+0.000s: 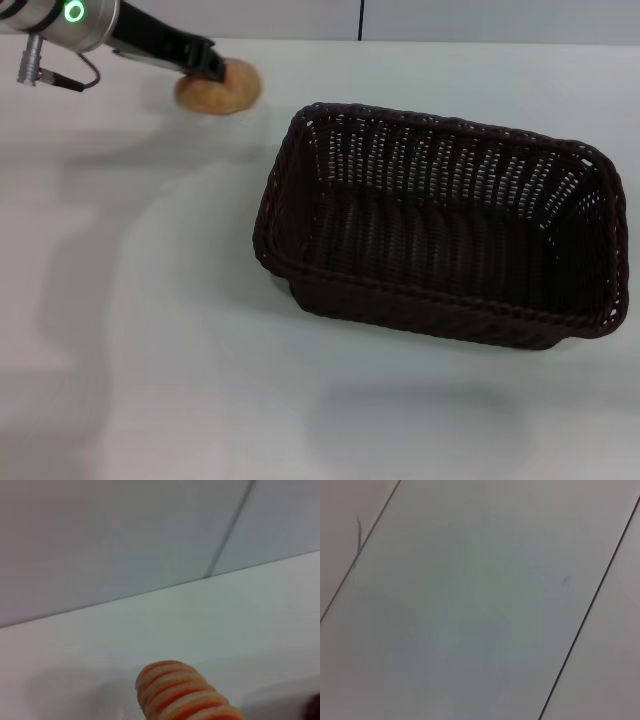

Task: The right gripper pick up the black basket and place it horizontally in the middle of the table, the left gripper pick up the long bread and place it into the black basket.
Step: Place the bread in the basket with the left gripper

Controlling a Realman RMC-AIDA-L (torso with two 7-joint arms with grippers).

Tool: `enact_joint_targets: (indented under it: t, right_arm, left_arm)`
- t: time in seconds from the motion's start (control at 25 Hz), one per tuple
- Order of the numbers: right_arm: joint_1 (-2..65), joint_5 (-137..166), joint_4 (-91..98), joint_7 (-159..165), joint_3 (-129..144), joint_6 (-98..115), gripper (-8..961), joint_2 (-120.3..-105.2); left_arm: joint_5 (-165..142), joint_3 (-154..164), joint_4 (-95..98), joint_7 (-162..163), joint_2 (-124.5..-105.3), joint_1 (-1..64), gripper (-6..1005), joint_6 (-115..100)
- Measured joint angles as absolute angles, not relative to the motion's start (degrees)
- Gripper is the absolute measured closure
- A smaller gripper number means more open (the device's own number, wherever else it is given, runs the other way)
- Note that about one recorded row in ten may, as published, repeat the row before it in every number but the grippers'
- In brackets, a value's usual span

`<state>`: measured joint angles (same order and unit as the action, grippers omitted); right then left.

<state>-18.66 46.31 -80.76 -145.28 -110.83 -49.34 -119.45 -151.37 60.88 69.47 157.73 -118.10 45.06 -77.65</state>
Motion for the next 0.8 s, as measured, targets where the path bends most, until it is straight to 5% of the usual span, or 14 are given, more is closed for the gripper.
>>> enact_joint_targets:
  t: [0.8]
  right_arm:
    - [-19.2, 46.3, -82.6, -145.3, -109.3, -49.3, 457, -119.48]
  left_arm:
    - [-115.5, 74.5, 81.9, 151.5, -118.39, 37.9, 856, -83.2]
